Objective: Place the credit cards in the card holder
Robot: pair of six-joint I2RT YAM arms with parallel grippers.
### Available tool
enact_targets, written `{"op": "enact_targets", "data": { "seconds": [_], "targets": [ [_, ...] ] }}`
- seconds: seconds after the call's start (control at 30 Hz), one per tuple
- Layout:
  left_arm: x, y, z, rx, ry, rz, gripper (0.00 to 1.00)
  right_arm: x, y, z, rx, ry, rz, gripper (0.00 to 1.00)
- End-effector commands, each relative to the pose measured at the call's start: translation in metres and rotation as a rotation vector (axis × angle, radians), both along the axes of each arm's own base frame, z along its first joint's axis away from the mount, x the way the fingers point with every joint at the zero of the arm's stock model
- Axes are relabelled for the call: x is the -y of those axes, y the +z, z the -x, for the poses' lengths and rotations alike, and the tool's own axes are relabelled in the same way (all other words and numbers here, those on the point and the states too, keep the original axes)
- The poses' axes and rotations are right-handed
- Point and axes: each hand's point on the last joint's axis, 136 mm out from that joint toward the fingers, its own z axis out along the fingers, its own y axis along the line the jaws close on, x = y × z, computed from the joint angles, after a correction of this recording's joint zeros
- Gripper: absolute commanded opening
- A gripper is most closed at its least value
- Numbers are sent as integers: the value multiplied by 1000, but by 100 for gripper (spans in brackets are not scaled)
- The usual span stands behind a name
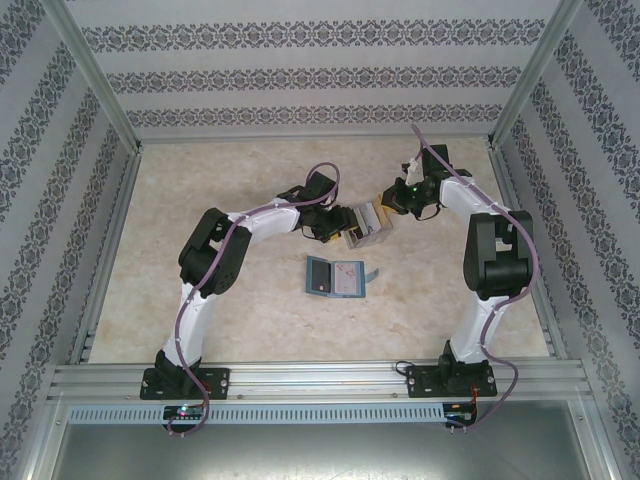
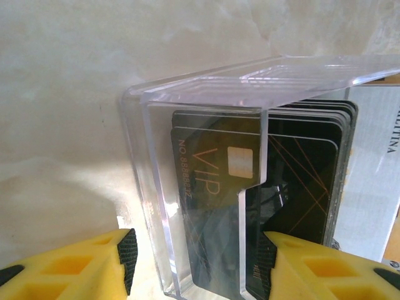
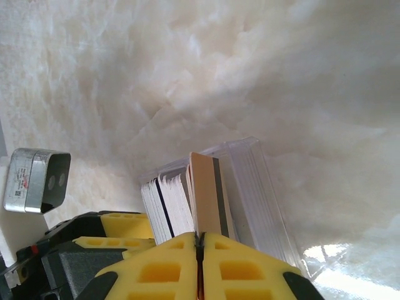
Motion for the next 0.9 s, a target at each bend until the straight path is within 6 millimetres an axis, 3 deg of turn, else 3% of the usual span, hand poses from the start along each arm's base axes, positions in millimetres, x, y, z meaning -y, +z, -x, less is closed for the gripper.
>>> {"op": "enact_targets", "data": {
  "seconds": [0.0,0.5,0.87],
  "targets": [
    [0,-1,1,-6,4,14,56,3,18,4,38,14,27,9],
    [1,-2,1,-9,2,15,56,6,20,17,5,50,-28,9],
    [2,-1,1,-9,-1,17,56,19,11,27,-23,68,58,12]
  ]
}}
